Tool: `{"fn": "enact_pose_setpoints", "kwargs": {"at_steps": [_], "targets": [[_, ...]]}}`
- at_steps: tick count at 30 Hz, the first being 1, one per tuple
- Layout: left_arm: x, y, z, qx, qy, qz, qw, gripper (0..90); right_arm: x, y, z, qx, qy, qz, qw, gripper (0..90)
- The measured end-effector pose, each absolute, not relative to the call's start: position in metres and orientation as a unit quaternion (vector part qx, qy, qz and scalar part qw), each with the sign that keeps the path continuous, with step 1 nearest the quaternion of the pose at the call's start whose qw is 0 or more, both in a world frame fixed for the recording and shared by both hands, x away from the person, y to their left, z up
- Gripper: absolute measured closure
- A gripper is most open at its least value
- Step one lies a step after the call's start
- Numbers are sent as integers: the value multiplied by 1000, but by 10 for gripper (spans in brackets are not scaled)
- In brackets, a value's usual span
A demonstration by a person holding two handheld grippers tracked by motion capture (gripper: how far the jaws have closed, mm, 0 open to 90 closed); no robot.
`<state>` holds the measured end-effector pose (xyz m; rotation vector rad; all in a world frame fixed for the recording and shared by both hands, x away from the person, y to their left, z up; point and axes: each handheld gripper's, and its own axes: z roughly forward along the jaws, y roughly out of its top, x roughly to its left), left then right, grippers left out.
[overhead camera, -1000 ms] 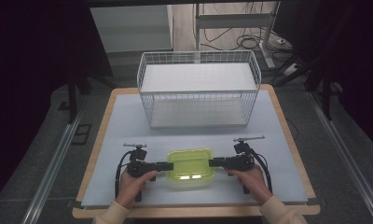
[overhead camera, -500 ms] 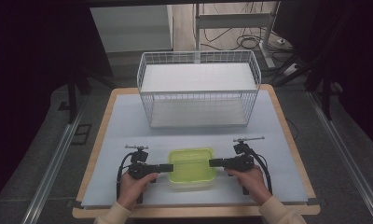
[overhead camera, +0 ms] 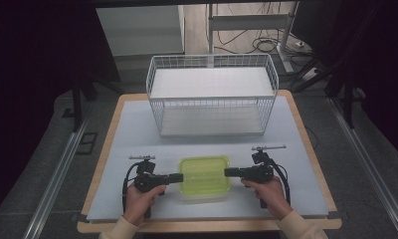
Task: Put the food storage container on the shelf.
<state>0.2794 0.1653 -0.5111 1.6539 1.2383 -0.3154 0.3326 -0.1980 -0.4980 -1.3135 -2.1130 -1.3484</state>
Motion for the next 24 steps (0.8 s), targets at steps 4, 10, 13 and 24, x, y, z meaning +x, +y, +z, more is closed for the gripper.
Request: {"fn": "enact_pose_setpoints", "kwargs": {"at_steps": [4, 10, 13, 24], "targets": [[278, 165, -507, 684, 509, -125, 507, 815, 331, -199, -493, -453, -738, -477, 148, 812], [277, 164, -502, 687, 503, -118, 511, 816, 329, -199, -488, -447, -739, -484, 140, 812], [279, 164, -500, 688, 501, -116, 512, 816, 329, -199, -485, -446, -739, -487, 137, 811], [283, 161, -490, 691, 492, -113, 518, 816, 329, -205, -474, -440, -737, -497, 127, 811]]}}
